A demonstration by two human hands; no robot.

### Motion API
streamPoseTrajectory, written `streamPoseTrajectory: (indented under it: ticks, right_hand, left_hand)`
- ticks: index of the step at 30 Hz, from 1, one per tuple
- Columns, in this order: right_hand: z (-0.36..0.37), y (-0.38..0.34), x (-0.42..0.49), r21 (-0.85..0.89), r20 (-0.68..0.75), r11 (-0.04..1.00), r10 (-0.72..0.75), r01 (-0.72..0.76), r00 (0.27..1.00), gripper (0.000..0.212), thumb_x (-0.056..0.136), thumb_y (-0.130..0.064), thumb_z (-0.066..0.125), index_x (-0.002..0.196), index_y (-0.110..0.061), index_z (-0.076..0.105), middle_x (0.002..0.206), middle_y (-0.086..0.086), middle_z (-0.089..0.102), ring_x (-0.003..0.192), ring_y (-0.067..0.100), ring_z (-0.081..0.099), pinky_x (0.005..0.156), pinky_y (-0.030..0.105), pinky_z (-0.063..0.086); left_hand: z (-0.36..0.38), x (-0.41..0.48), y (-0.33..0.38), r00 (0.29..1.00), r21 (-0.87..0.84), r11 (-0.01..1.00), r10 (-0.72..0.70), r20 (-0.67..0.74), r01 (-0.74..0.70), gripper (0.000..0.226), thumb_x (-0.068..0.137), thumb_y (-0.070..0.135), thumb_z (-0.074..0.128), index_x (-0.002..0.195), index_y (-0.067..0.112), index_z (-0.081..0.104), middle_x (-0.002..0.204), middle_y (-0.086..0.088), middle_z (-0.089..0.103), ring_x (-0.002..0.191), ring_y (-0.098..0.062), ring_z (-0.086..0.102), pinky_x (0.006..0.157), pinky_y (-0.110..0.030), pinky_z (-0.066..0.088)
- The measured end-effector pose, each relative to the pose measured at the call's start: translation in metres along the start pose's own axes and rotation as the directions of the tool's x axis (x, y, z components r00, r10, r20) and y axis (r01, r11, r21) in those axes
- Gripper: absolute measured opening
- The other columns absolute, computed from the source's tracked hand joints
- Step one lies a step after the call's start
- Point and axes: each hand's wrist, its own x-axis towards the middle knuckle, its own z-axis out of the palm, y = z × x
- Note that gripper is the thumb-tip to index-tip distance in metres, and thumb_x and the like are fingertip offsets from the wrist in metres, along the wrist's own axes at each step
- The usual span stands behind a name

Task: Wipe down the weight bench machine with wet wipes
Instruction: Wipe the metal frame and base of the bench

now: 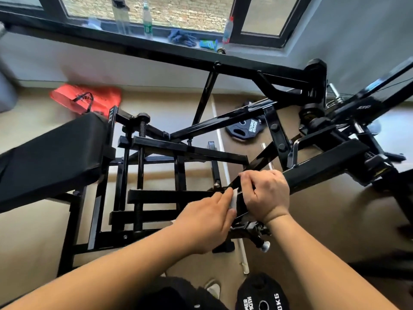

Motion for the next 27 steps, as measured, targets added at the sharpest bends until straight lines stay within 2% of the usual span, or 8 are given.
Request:
streamPoseTrajectory:
  ticks: [6, 9, 11, 14, 17, 20, 22, 27]
  right_hand:
    - [-0.006, 0.003, 0.005, 0.161, 0.096, 0.985, 0.051, -0.066, 0.994, 0.058, 0.103, -0.056, 0.024, 0.128, -0.033, 0.07, 0.109, -0.008, 0.076, 0.102, 0.018, 0.067, 0.095, 0.038, 0.045]
    - [-0.018, 0.014, 0.011, 0.491, 0.227, 0.862, 0.009, -0.123, 0.974, 0.048, 0.101, -0.05, 0.036, 0.134, -0.033, 0.066, 0.132, -0.017, 0.066, 0.125, 0.001, 0.056, 0.108, 0.029, 0.04]
    - [-0.037, 0.035, 0.015, 0.606, 0.23, 0.784, -0.011, -0.134, 0.973, 0.039, 0.1, -0.037, 0.046, 0.127, -0.023, 0.071, 0.13, -0.015, 0.065, 0.126, 0.0, 0.055, 0.11, 0.025, 0.042]
    - [-0.056, 0.093, 0.031, 0.259, -0.047, 0.955, -0.138, 0.146, 0.989, 0.03, 0.097, -0.027, 0.054, 0.111, -0.013, 0.077, 0.113, -0.003, 0.074, 0.109, 0.015, 0.066, 0.104, 0.036, 0.049]
    - [-0.047, 0.152, 0.045, -0.012, -0.063, 0.976, -0.216, 0.216, 0.974, 0.035, 0.098, -0.029, 0.051, 0.109, -0.009, 0.077, 0.115, 0.006, 0.074, 0.109, 0.027, 0.068, 0.108, 0.048, 0.043]
    - [-0.026, 0.168, 0.04, 0.003, -0.048, 0.993, -0.12, 0.12, 0.992, 0.04, 0.097, -0.035, 0.048, 0.115, -0.013, 0.076, 0.126, 0.005, 0.071, 0.116, 0.027, 0.065, 0.113, 0.049, 0.039]
    - [-0.023, 0.169, 0.038, 0.048, -0.082, 0.993, -0.106, 0.11, 0.991, 0.038, 0.095, -0.036, 0.05, 0.114, -0.016, 0.076, 0.124, 0.003, 0.07, 0.116, 0.025, 0.064, 0.113, 0.047, 0.038]
    - [-0.03, 0.175, 0.047, 0.131, -0.01, 0.97, -0.207, 0.207, 0.978, 0.042, 0.1, -0.043, 0.042, 0.116, -0.024, 0.075, 0.129, -0.002, 0.068, 0.125, 0.021, 0.06, 0.115, 0.049, 0.037]
  left_hand:
    - [0.002, 0.047, 0.023, 1.0, -0.051, 0.999, 0.007, 0.0, -0.007, 0.043, 0.105, 0.045, 0.03, 0.143, 0.028, 0.038, 0.133, 0.0, 0.06, 0.114, -0.027, 0.062, 0.089, -0.045, 0.052]
    - [0.006, 0.026, 0.012, 1.0, -0.033, 0.999, 0.018, -0.004, -0.018, 0.055, 0.107, 0.054, 0.02, 0.158, 0.032, 0.021, 0.149, 0.006, 0.049, 0.133, -0.017, 0.05, 0.105, -0.042, 0.047]
    - [0.006, 0.016, 0.012, 1.0, 0.023, 1.0, -0.008, 0.025, 0.008, 0.063, 0.107, 0.056, 0.017, 0.163, 0.031, 0.006, 0.161, 0.01, 0.034, 0.145, -0.011, 0.036, 0.117, -0.037, 0.036]
    - [0.0, 0.031, 0.032, 0.997, 0.024, 0.997, -0.073, 0.032, 0.072, 0.062, 0.108, 0.055, 0.019, 0.164, 0.03, 0.008, 0.166, 0.01, 0.027, 0.15, -0.01, 0.03, 0.122, -0.034, 0.028]
    - [0.0, 0.079, 0.074, 0.997, 0.046, 0.996, -0.075, -0.018, 0.076, 0.054, 0.109, 0.051, 0.023, 0.156, 0.025, 0.028, 0.154, 0.003, 0.045, 0.139, -0.018, 0.045, 0.115, -0.041, 0.038]
    - [0.009, 0.122, 0.11, 0.991, 0.066, 0.992, -0.102, -0.082, 0.108, 0.047, 0.108, 0.05, 0.024, 0.144, 0.023, 0.04, 0.14, 0.0, 0.057, 0.127, -0.024, 0.055, 0.103, -0.045, 0.047]
    - [0.016, 0.127, 0.117, 0.986, 0.085, 0.988, -0.12, -0.116, 0.13, 0.05, 0.108, 0.052, 0.023, 0.15, 0.026, 0.033, 0.145, 0.001, 0.053, 0.132, -0.022, 0.051, 0.107, -0.044, 0.044]
    - [0.022, 0.131, 0.119, 0.978, 0.11, 0.977, -0.168, -0.127, 0.182, 0.056, 0.108, 0.054, 0.019, 0.157, 0.028, 0.025, 0.147, 0.005, 0.049, 0.134, -0.017, 0.048, 0.111, -0.04, 0.042]
